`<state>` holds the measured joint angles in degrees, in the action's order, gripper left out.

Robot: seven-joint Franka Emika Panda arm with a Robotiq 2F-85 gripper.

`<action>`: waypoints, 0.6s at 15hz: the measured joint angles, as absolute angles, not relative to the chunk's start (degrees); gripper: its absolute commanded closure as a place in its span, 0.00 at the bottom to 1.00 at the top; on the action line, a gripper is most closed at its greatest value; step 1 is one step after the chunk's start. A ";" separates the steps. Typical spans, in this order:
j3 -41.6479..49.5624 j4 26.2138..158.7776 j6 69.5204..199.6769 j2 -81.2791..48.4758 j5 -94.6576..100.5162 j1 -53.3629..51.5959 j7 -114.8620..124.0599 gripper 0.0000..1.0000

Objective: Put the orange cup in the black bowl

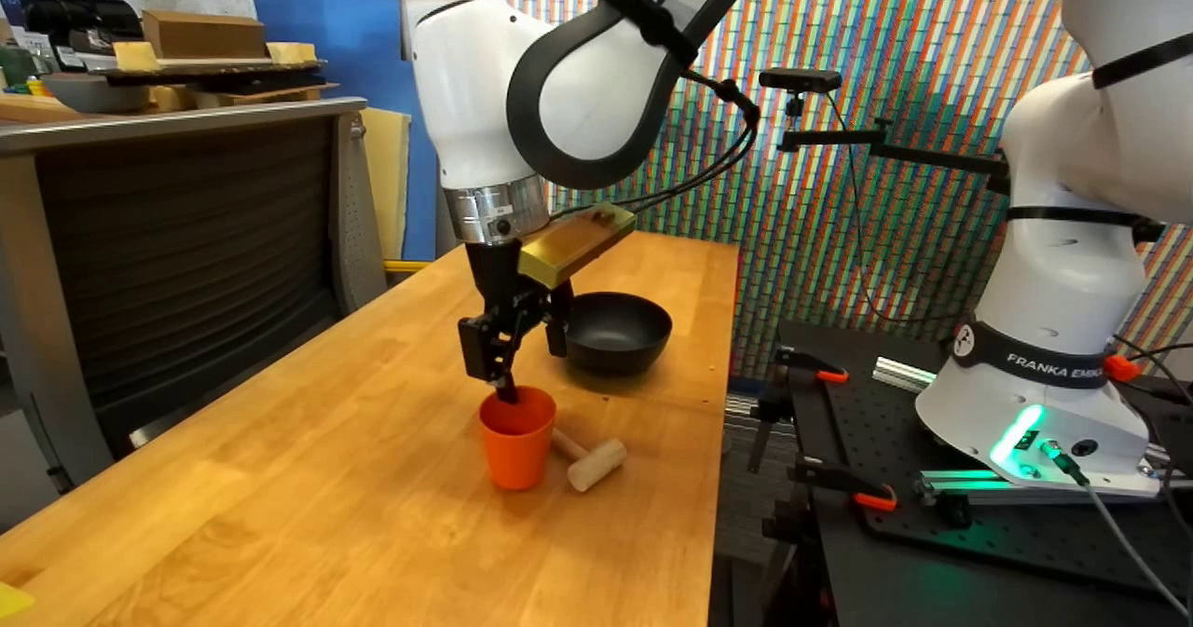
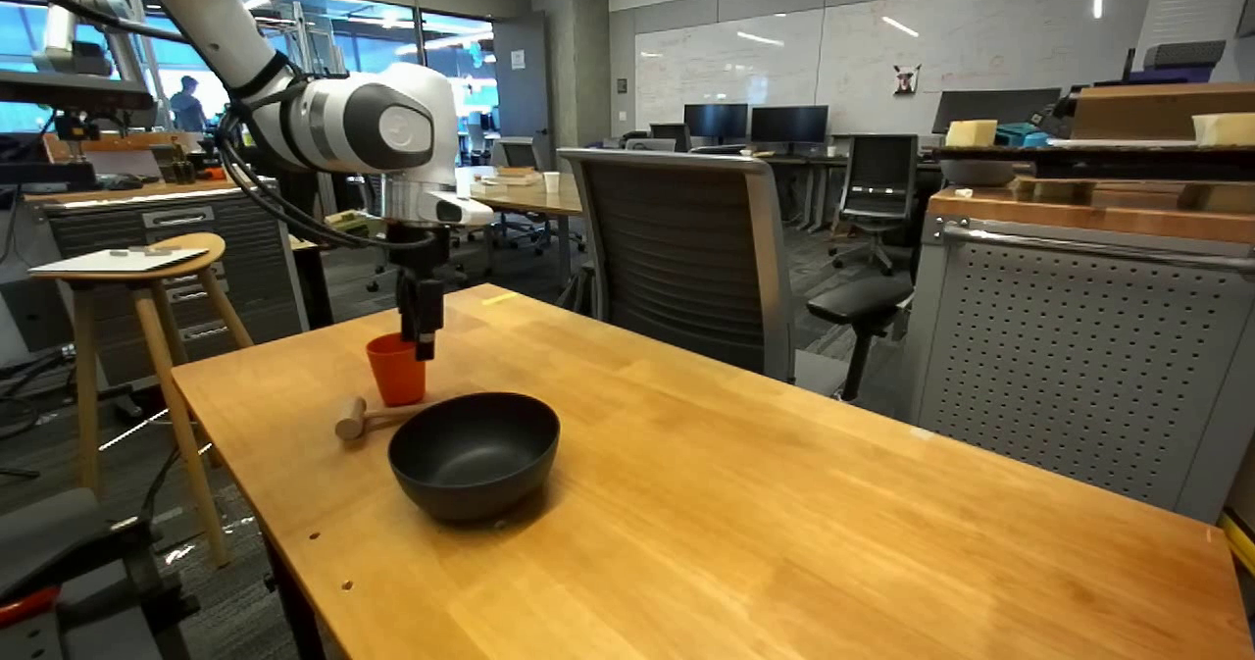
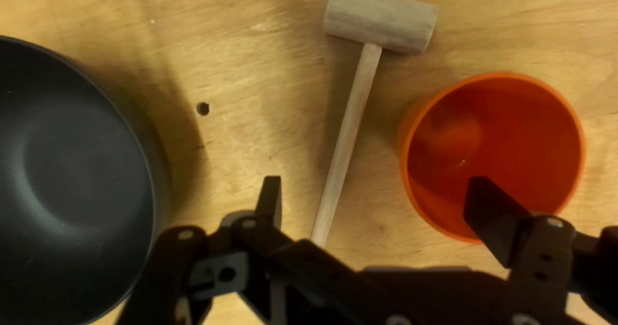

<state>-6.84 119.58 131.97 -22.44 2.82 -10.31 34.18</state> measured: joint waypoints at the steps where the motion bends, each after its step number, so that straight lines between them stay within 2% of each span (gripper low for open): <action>1: -6.60 119.86 131.97 -22.65 2.81 -10.32 34.15 0.42; 6: -6.06 122.11 135.57 -23.88 2.36 -10.33 32.85 0.83; 8: -6.32 123.07 136.57 -24.02 -0.14 -10.32 30.56 0.96; 9: -6.63 123.31 136.65 -23.89 -2.20 -10.31 28.78 0.97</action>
<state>-6.63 123.31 136.65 -23.89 -2.20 -10.31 28.78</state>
